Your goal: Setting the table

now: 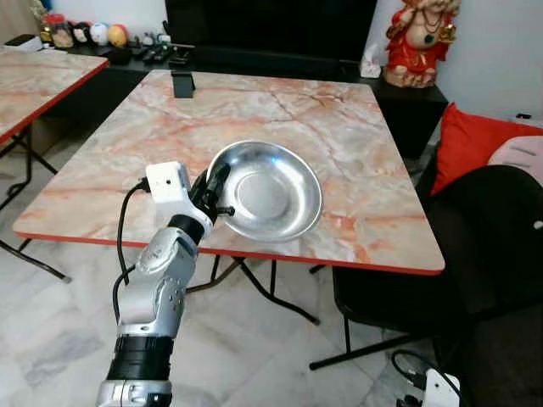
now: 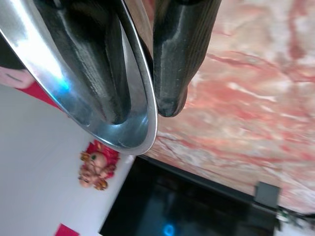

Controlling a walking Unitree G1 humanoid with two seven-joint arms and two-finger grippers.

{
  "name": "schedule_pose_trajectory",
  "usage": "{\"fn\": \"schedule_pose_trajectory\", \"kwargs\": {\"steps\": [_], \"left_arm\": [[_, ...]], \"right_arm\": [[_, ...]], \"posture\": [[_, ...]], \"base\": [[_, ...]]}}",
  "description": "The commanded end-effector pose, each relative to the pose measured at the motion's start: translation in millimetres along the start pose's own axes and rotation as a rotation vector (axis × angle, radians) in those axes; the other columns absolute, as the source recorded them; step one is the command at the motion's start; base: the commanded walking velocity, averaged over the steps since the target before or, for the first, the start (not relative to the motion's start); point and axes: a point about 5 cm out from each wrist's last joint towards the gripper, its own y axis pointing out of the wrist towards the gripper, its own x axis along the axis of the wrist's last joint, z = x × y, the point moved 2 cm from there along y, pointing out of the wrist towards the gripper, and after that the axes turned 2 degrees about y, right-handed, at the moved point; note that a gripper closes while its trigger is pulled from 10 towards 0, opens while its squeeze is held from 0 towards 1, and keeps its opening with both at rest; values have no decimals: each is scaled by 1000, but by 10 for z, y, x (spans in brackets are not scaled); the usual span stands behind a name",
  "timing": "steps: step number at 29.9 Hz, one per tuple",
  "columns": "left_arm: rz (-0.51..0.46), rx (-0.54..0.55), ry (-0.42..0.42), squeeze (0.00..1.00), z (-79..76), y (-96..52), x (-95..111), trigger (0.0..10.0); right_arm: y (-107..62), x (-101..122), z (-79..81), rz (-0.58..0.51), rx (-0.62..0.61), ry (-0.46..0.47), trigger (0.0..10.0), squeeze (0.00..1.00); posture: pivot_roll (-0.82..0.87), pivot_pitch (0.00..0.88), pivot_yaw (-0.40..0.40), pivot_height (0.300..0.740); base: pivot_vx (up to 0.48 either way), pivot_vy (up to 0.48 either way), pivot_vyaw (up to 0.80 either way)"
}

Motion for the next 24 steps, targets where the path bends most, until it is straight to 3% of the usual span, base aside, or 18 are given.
{"fn": "schedule_pose_trajectory", "kwargs": {"steps": [1, 13, 24], "left_arm": [[-19, 11, 19, 0, 24, 8, 71, 10000], [4, 14, 11, 0, 38, 3, 46, 10000], [25, -10, 11, 0, -3, 1, 11, 10000]], "right_arm": [[1, -6, 18, 7, 9, -2, 10000, 0], [3, 2, 21, 6, 14, -1, 10000, 0], [5, 8, 21, 8, 18, 4, 10000, 0]], "posture": [[96, 0, -69, 740], [97, 0, -70, 740], [96, 0, -75, 740]], "base": [[0, 0, 0], [0, 0, 0], [304, 0, 0]]}}
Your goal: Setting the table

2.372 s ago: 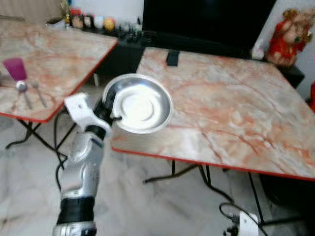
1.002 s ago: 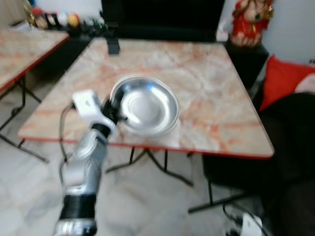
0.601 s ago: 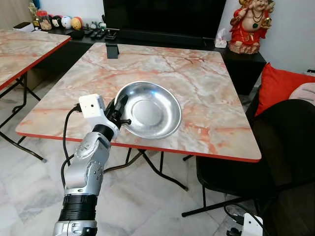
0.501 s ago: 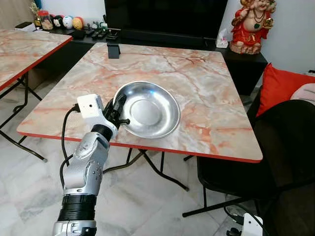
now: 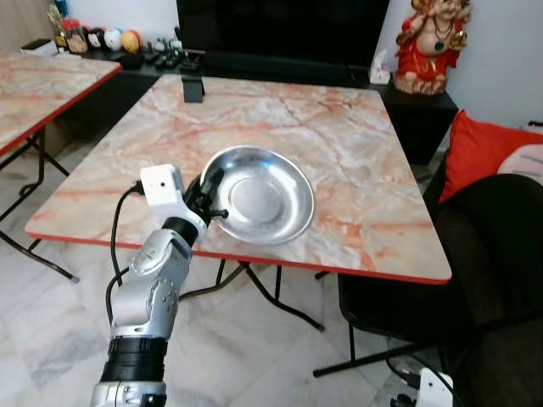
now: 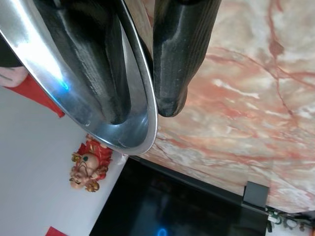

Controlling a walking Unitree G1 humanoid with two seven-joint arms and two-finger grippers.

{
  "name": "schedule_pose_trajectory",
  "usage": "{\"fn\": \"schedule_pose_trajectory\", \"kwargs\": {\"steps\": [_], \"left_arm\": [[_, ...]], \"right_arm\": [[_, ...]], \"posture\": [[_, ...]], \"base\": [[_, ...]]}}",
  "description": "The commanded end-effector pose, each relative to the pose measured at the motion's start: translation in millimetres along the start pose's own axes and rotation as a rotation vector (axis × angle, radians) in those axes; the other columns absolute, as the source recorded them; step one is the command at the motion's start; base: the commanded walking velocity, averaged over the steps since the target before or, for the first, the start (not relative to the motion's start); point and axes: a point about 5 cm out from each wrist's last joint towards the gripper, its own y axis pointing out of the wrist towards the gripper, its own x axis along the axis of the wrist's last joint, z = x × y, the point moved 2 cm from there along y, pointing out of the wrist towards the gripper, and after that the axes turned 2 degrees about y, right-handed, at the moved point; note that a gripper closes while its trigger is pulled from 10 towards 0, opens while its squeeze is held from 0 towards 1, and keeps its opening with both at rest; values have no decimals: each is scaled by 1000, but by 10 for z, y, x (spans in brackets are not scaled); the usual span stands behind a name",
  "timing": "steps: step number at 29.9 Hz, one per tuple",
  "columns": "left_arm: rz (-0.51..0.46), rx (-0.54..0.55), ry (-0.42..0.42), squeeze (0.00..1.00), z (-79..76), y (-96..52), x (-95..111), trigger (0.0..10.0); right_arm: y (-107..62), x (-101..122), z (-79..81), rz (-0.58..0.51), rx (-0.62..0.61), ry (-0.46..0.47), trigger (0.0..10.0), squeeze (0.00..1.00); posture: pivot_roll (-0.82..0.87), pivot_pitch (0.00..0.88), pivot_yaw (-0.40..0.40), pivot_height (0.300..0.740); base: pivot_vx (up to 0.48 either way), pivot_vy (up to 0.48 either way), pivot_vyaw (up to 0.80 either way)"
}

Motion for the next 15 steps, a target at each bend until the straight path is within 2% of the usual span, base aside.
{"fn": "schedule_pose_trajectory", "kwargs": {"steps": [1, 12, 15], "left_arm": [[-9, -12, 5, 0, -33, 15, 52, 10000], [-7, -21, 0, 0, -55, 15, 45, 10000], [6, -26, 5, 0, -61, 22, 24, 10000]], "right_arm": [[4, 18, -10, -1, -1, 2, 10000, 0], [8, 33, -9, -2, 6, -4, 10000, 0], [9, 39, -7, -3, 7, -6, 10000, 0]], "posture": [[96, 0, -75, 740], [100, 0, -81, 740], [103, 0, -85, 740]], "base": [[330, 0, 0], [343, 0, 0], [203, 0, 0]]}}
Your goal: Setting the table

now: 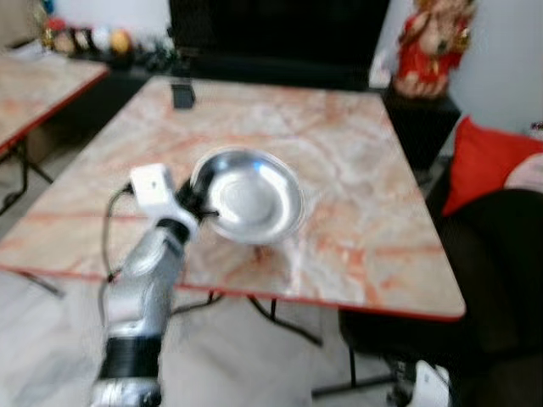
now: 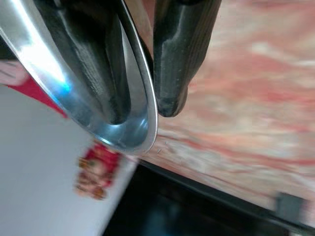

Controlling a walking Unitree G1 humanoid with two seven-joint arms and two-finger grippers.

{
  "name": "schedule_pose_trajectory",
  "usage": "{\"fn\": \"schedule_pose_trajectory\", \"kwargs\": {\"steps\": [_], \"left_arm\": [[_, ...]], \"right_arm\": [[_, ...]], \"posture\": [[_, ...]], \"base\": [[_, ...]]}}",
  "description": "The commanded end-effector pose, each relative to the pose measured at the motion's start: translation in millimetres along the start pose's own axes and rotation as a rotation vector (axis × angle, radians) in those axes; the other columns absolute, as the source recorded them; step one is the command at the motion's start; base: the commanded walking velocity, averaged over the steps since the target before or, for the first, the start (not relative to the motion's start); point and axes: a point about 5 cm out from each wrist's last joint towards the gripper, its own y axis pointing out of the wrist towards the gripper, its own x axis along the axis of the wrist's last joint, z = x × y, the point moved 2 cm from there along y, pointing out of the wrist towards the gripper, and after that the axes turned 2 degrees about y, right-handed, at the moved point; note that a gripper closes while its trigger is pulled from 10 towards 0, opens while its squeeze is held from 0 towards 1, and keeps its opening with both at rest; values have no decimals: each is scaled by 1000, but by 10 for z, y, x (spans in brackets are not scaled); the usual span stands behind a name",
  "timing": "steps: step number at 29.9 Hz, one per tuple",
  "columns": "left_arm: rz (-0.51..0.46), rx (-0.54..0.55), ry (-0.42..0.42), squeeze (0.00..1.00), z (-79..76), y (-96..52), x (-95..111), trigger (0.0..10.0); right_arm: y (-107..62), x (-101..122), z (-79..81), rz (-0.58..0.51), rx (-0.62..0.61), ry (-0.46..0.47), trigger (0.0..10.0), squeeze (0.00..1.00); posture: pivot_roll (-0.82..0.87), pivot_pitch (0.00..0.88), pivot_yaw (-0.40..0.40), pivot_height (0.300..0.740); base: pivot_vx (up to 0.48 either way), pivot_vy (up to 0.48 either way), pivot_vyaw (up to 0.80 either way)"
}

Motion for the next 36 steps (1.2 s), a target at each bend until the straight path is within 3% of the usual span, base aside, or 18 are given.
{"fn": "schedule_pose_trajectory", "kwargs": {"steps": [1, 10, 18, 36], "left_arm": [[-27, 29, 24, 0, 121, -17, 124, 10000], [79, 5, -57, 0, 158, -120, -17, 10000], [187, 47, 6, 0, 290, -263, -155, 10000], [289, 129, 103, 0, 425, -301, -354, 10000]], "right_arm": [[24, 109, 133, -30, 34, 1, 10000, 0], [25, 111, 131, -26, 37, -8, 10000, 0], [24, 101, 128, -18, 46, -17, 10000, 0], [22, 85, 132, -12, 56, -25, 10000, 0]], "posture": [[101, 0, -84, 740], [105, 0, -89, 740], [114, 0, -90, 740], [112, 0, -91, 740]], "base": [[0, 0, 0], [0, 0, 0], [0, 0, 0], [0, 0, 0]]}}
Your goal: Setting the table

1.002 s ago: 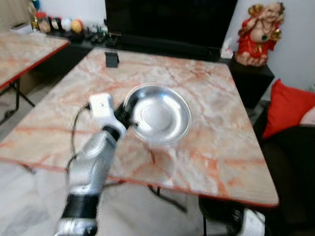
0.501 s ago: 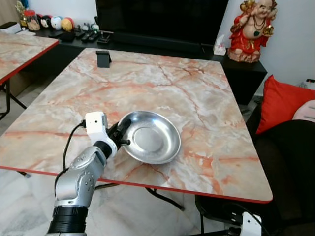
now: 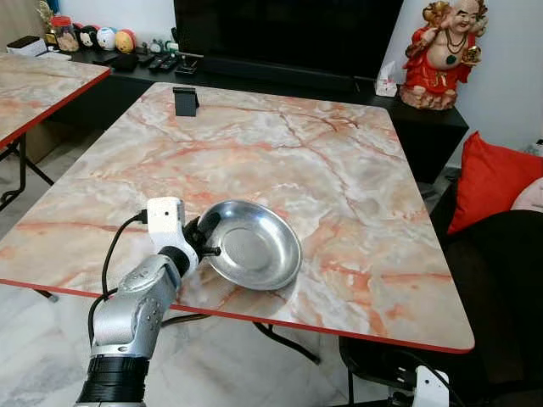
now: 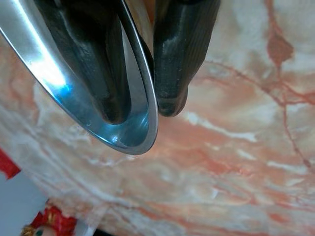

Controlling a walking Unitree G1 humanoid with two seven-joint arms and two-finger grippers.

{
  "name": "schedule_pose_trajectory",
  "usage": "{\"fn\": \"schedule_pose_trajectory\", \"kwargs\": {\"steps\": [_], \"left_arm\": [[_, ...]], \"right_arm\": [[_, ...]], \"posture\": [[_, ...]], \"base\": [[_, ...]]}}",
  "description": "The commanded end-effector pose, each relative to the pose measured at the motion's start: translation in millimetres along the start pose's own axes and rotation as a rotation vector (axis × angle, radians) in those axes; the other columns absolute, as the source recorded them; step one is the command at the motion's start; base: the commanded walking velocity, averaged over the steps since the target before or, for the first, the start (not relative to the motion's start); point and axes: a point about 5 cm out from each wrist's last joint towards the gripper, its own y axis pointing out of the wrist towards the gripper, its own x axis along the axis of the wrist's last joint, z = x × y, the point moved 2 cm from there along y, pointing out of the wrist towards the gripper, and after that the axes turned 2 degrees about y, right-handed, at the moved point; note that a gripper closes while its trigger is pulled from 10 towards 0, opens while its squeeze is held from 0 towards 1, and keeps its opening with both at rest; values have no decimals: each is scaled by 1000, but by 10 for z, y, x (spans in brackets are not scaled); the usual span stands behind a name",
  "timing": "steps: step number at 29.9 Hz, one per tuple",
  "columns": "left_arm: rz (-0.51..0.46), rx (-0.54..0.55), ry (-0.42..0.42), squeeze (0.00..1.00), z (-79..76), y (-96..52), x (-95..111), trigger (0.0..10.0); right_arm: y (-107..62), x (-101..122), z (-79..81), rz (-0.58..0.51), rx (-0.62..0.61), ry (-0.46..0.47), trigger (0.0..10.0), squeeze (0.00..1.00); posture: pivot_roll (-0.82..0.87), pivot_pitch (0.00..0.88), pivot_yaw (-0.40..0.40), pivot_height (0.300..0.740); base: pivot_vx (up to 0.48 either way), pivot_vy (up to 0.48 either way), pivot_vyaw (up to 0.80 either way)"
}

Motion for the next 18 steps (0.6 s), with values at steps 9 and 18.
{"fn": "schedule_pose_trajectory", "kwargs": {"steps": [9, 18], "left_arm": [[45, 45, 41, 0, 36, 7, -119, 10000], [52, 66, 59, 949, 63, 20, -128, 10000]], "right_arm": [[-4, -10, -37, 9, -1, -12, 10000, 0], [-3, -9, -40, 10, -3, -19, 10000, 0]], "posture": [[113, 0, -91, 740], [114, 0, -95, 740]], "base": [[0, 0, 0], [0, 0, 0]]}}
